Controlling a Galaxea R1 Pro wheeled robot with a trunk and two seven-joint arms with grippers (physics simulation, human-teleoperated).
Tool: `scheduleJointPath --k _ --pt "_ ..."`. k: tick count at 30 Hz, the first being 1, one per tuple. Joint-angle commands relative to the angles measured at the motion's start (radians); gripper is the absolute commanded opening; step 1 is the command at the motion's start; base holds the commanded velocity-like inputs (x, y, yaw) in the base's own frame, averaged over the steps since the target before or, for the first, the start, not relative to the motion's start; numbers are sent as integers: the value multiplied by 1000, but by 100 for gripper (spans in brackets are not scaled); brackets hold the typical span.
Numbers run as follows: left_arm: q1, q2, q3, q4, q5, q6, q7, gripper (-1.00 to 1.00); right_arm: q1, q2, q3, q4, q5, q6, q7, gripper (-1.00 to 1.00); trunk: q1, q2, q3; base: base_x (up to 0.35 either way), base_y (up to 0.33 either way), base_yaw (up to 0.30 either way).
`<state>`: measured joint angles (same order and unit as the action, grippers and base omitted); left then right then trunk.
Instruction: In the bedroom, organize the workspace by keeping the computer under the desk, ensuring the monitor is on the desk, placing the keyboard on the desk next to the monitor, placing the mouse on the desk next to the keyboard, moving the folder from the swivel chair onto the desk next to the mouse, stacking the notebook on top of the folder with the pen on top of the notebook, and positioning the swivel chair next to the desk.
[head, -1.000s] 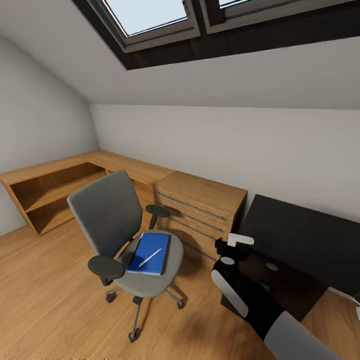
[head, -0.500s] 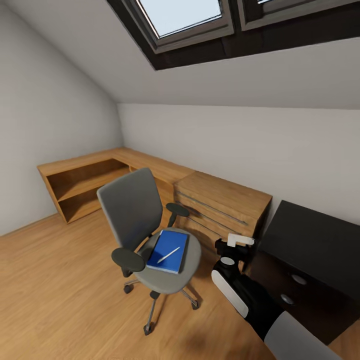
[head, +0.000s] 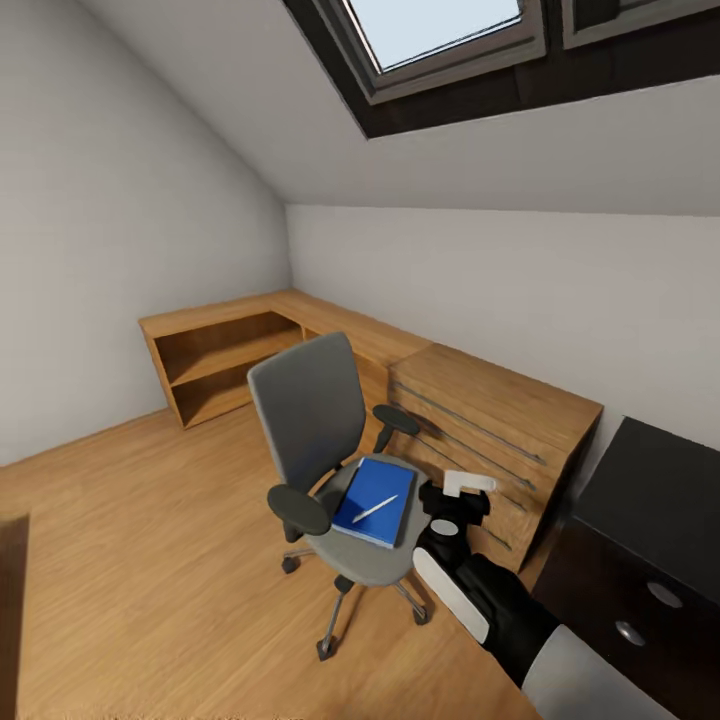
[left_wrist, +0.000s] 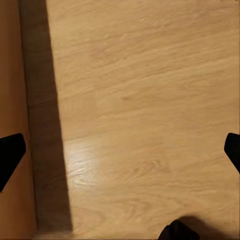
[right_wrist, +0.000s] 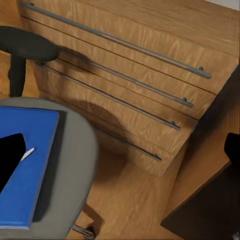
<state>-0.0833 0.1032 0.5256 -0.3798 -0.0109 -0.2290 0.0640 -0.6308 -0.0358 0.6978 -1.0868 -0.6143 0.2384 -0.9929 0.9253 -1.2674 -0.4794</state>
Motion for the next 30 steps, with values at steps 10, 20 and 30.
scheduleJointPath --k 10,20,30 --pt "-1 28 19 -210 175 93 17 100 -1 5 6 -2 -5 11 -7 100 0 -1 -4 8 4 272" --pt "-112 27 17 -345 211 666 20 100 -1 4 4 -1 -7 11 -4 100 0 -1 -5 0 0 199" --pt "-179 14 0 -510 213 740 15 100 10 5 5 10 -8 11 39 100 0 -1 -5 0 0 23"
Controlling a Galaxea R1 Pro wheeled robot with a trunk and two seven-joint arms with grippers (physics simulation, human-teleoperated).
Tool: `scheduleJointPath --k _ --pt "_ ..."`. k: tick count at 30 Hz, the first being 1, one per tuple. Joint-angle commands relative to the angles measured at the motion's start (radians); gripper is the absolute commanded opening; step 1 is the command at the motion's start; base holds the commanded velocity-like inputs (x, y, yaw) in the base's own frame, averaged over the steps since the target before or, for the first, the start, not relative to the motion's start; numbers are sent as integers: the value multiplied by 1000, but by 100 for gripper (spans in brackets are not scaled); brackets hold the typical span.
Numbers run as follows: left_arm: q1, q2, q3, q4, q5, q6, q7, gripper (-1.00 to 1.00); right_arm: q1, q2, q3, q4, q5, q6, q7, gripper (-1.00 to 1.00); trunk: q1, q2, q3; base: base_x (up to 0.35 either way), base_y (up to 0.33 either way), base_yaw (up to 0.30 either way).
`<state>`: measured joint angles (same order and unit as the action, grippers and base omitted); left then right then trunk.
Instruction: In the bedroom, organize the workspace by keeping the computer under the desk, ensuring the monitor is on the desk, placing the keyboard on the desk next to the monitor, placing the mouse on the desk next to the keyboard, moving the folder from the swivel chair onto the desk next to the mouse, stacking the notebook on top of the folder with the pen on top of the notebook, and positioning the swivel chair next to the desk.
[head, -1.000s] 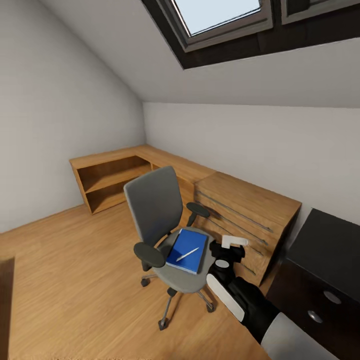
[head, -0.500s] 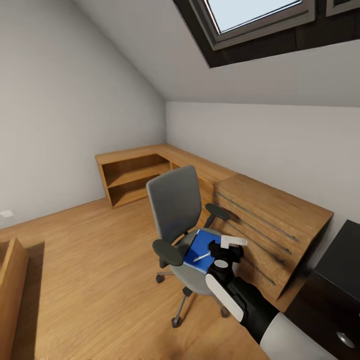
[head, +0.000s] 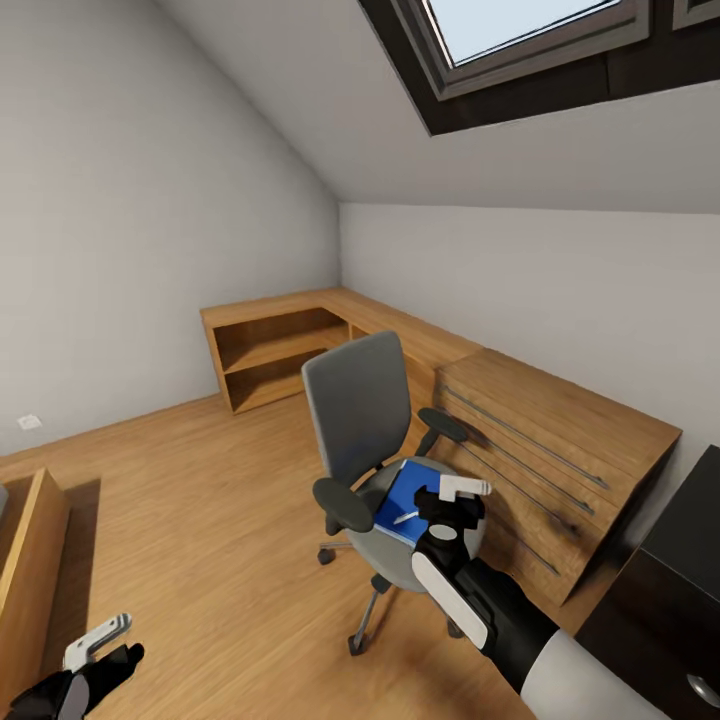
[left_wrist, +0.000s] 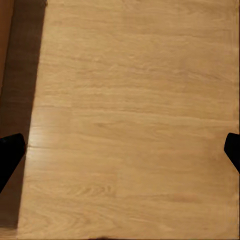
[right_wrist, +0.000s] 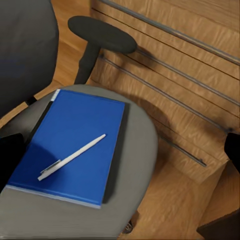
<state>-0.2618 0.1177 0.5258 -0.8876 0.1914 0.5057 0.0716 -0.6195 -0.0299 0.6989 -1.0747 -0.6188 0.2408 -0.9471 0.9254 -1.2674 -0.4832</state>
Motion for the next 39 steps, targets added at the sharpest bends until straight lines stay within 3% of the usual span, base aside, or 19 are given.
scheduleJointPath --k 1,5,9,22,26,30,39 --pt "-3 -9 -22 -44 9 7 8 100 0 -1 3 5 -4 9 14 100 0 -1 -1 0 0 3" --pt "-6 -31 -93 -95 8 7 11 100 2 0 1 31 -4 9 68 100 0 -1 -1 0 0 2" --pt "-7 -54 -135 -86 7 1 10 100 3 0 -5 52 -7 10 102 100 0 -1 -1 0 0 0" --pt "-7 -66 -157 -74 5 -4 10 100 3 0 -5 58 -12 6 116 100 0 -1 -1 9 8 0" --pt "-7 -67 -161 -74 5 -4 10 100 3 1 -4 58 -12 6 116 100 0 -1 -1 169 146 0" --pt "-7 -67 -196 -65 5 -4 11 100 3 0 -4 58 -12 3 117 100 0 -1 -1 231 177 0" --pt "-7 -66 -198 -64 5 -4 11 100 3 -1 -7 59 -12 3 117 100 0 -1 -1 272 75 0"
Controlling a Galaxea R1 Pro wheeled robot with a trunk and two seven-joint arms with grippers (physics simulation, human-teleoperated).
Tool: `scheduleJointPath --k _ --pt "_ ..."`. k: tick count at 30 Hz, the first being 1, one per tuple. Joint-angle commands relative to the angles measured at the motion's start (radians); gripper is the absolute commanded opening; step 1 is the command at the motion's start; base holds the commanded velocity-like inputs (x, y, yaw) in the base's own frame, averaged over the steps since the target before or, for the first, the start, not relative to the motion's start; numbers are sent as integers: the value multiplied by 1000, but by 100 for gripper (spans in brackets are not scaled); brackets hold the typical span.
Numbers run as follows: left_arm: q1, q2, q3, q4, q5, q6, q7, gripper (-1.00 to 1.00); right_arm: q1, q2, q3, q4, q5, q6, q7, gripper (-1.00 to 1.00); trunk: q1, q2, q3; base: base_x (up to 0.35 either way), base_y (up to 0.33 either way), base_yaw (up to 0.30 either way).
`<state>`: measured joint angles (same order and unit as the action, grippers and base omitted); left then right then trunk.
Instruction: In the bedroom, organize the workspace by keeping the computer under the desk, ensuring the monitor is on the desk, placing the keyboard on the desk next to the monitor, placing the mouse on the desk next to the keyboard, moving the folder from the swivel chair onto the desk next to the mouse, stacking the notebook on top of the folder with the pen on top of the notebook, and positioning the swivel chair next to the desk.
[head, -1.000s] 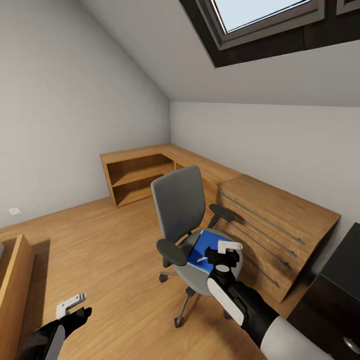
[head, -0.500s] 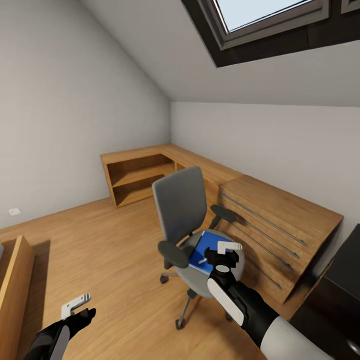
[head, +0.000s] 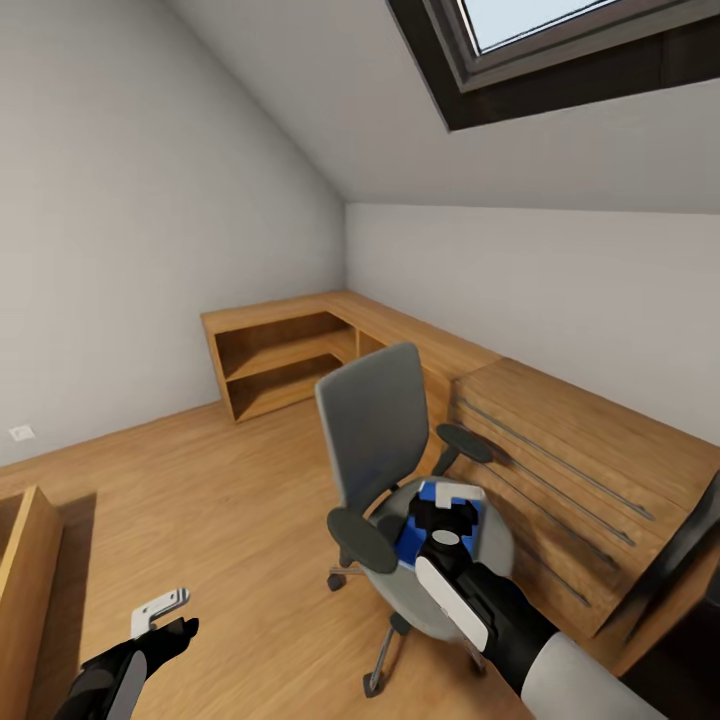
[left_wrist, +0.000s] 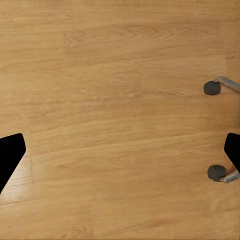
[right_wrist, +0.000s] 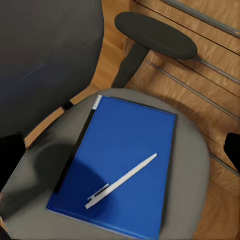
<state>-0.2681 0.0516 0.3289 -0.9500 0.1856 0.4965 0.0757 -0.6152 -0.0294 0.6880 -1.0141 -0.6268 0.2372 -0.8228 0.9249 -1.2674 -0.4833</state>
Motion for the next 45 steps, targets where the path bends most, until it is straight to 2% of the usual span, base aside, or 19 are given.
scheduleJointPath --k 1,6,11,17,20,25,35,39,40,41,45 --pt "0 0 -1 -1 11 5 7 100 -1 -1 4 -2 -4 7 -7 100 0 -1 -1 205 6 0" --pt "-1 0 -1 -1 11 5 7 100 -1 -1 -1 5 -6 8 -7 100 0 -1 -1 95 3 0" --pt "0 0 -1 -2 11 5 7 100 -1 0 -50 65 -28 6 7 100 0 -1 -1 22 1 0" --pt "0 0 -1 -2 11 5 7 100 -3 4 -175 156 -54 -1 135 100 0 -1 -1 197 0 0" --pt "0 1 -2 -2 11 6 7 100 -3 5 -226 175 -56 -2 168 100 0 -1 -1 154 0 0" --pt "0 2 -2 -3 11 6 6 100 -3 5 -242 180 -57 -2 177 100 0 -1 -1 38 0 0" --pt "-1 3 -2 -3 11 6 6 100 -3 8 -246 182 -60 -2 179 100 0 -1 -1 173 0 0" --pt "-1 3 -2 -6 11 5 5 100 -3 35 -294 183 -70 2 174 100 0 -1 -1 38 0 0" --pt "-1 3 -1 -6 11 5 5 100 -3 47 -321 187 -75 4 166 100 0 -1 -1 17 0 0" --pt "-1 3 -1 -11 11 5 5 100 -3 76 -367 204 -80 6 129 100 0 -1 -1 7 0 0" --pt "-1 4 -1 -19 11 5 4 100 -3 99 -389 216 -83 8 73 100 0 -1 -1 4 0 0"
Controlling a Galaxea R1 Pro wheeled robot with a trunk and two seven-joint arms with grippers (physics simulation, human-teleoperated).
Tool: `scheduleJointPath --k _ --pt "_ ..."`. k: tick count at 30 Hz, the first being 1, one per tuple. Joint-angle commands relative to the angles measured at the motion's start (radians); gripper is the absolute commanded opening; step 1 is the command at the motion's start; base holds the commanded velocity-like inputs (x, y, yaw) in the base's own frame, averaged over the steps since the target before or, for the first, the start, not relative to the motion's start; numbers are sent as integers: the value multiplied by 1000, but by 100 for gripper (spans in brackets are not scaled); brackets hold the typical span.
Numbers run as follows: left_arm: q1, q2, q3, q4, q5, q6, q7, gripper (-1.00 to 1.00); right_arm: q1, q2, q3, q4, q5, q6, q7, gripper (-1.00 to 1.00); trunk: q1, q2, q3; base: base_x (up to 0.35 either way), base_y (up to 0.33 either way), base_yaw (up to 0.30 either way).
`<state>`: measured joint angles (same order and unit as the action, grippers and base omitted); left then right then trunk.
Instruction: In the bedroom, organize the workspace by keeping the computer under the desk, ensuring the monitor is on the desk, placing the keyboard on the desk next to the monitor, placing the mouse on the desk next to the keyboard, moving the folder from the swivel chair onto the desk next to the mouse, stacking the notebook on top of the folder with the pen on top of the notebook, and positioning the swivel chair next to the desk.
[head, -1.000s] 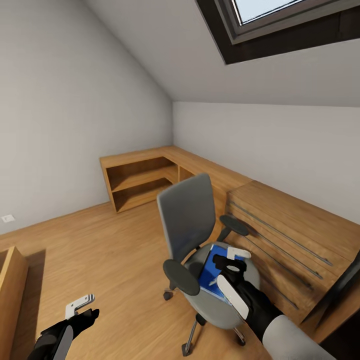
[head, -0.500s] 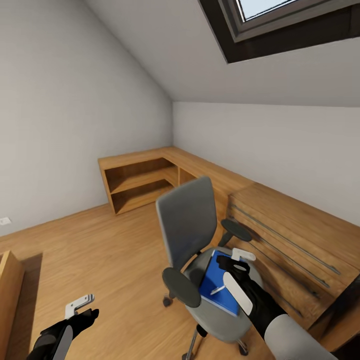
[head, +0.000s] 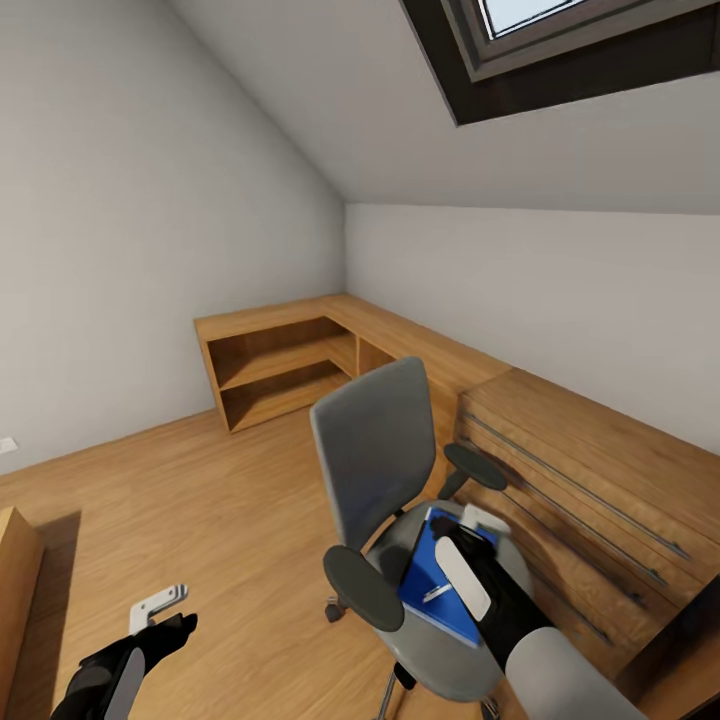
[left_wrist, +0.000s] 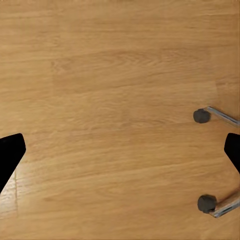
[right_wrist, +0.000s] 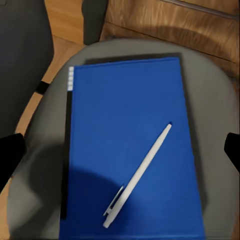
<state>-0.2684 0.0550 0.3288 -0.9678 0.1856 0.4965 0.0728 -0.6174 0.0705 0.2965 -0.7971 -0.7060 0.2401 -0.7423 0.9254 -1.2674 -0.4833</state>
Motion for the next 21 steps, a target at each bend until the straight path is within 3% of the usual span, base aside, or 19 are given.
scheduleJointPath --k 1,7,14,21 --pt "0 0 0 -4 11 5 7 100 -1 3 0 0 -4 6 -20 100 0 -1 -1 2 0 0" --pt "0 0 2 -18 12 5 8 100 -1 17 -11 7 -27 7 -70 100 0 -1 -1 0 0 0" --pt "0 -1 14 -80 16 12 10 100 -1 18 -15 10 -64 6 -82 100 0 -1 -1 0 0 0" --pt "0 -5 76 -117 18 15 10 100 -1 15 -19 17 -70 6 -73 100 0 -1 -1 0 0 0"
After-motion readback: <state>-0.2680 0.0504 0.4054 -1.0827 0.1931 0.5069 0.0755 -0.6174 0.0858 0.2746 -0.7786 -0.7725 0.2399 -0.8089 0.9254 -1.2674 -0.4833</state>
